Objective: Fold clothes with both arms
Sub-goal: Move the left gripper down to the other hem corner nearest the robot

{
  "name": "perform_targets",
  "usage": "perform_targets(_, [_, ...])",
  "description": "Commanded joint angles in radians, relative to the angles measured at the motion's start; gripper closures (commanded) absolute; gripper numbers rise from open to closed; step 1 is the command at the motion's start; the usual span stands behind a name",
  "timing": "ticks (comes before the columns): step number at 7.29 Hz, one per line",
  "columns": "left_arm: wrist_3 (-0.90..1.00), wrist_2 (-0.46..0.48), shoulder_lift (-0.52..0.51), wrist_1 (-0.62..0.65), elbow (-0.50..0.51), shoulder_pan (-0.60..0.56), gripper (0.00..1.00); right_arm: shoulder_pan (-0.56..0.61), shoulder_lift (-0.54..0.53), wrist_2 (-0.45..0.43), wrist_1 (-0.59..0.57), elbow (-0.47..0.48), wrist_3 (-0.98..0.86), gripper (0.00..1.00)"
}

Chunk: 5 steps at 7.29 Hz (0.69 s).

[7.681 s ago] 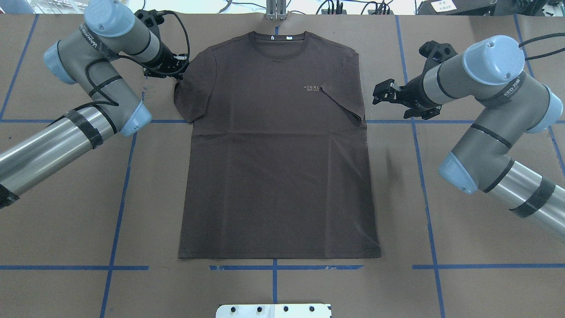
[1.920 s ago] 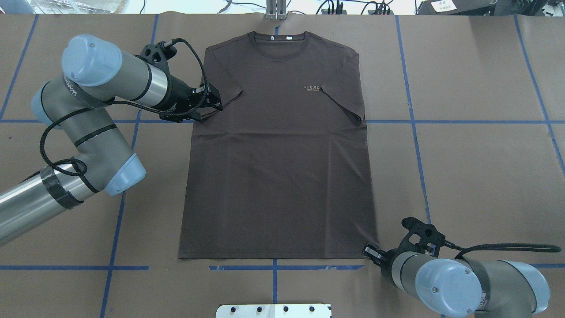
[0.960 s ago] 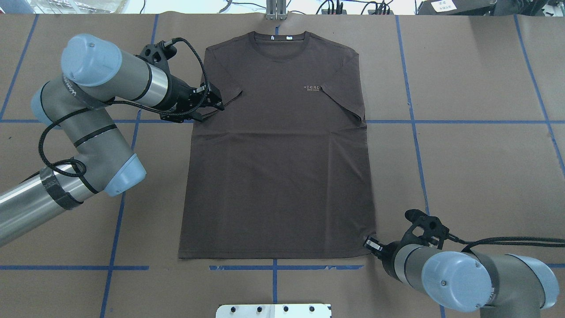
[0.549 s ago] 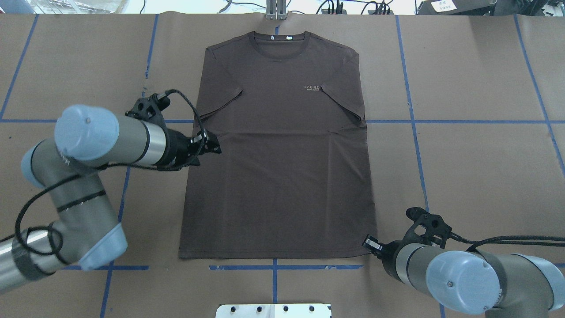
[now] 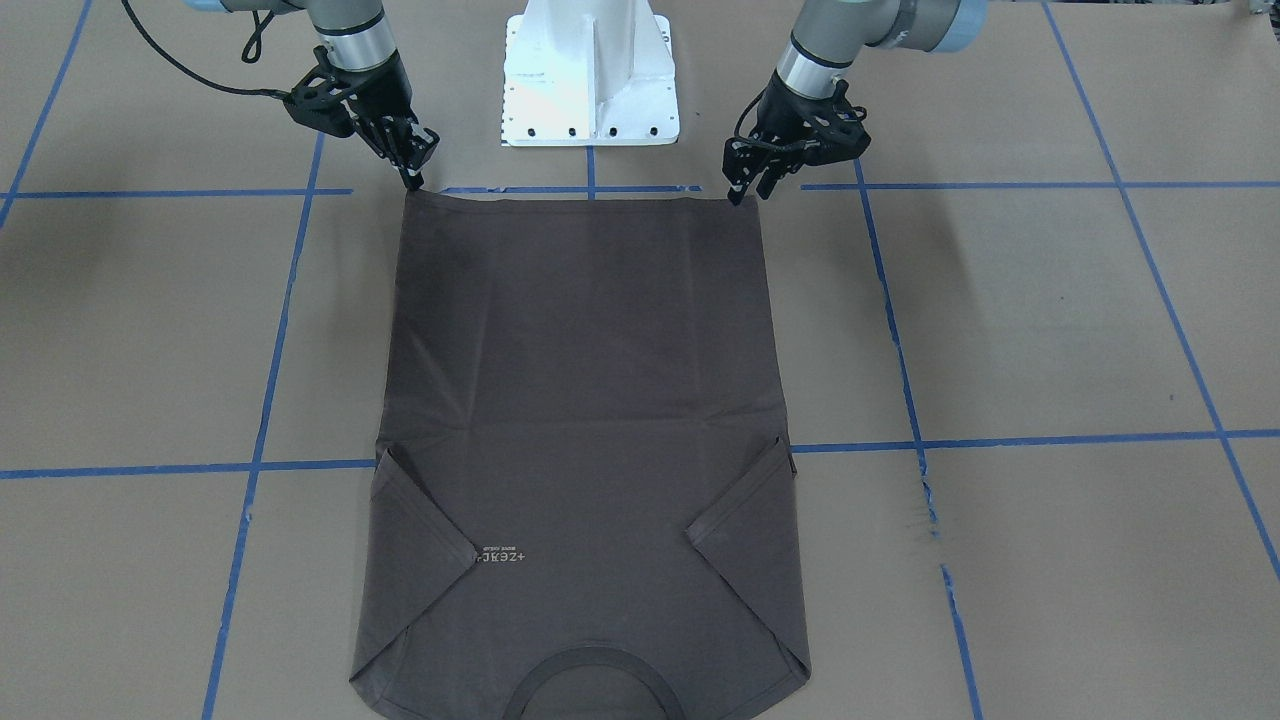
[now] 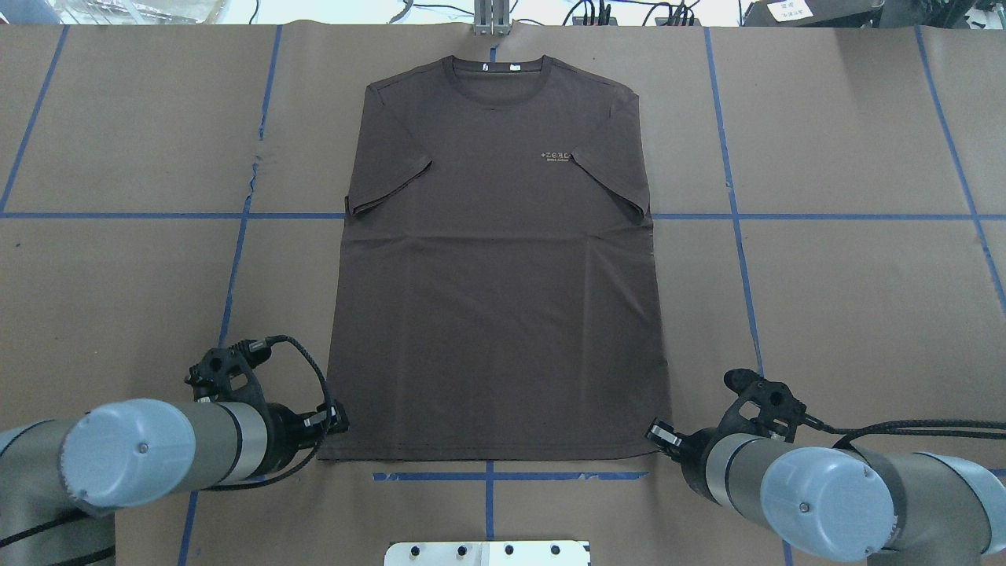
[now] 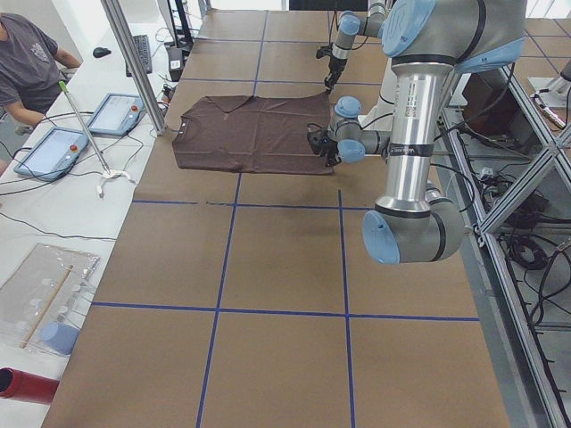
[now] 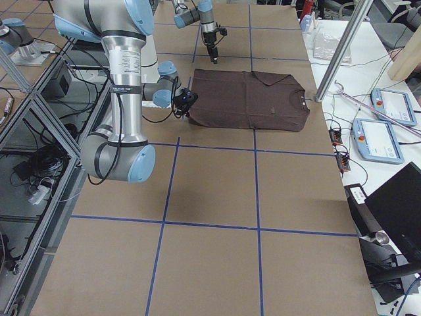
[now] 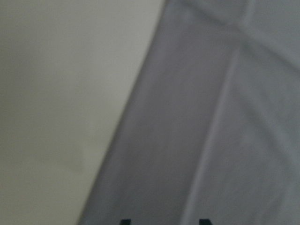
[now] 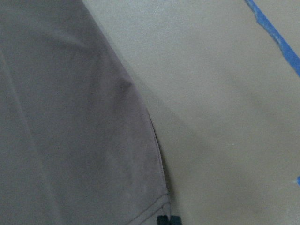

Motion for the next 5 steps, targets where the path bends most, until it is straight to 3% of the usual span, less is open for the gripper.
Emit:
perform_targets(1, [-0.045, 0.035, 0.000, 0.072, 0.015, 0.099, 0.47, 0.000, -0.001, 0.000, 0.000, 0.001, 0.000, 1.00])
perform_targets(5, [-0.031, 0.081, -0.009, 0.080, 0.017, 0.075, 0.49, 0.001, -0.004, -0.001, 0.000, 0.001, 0.000, 1.00])
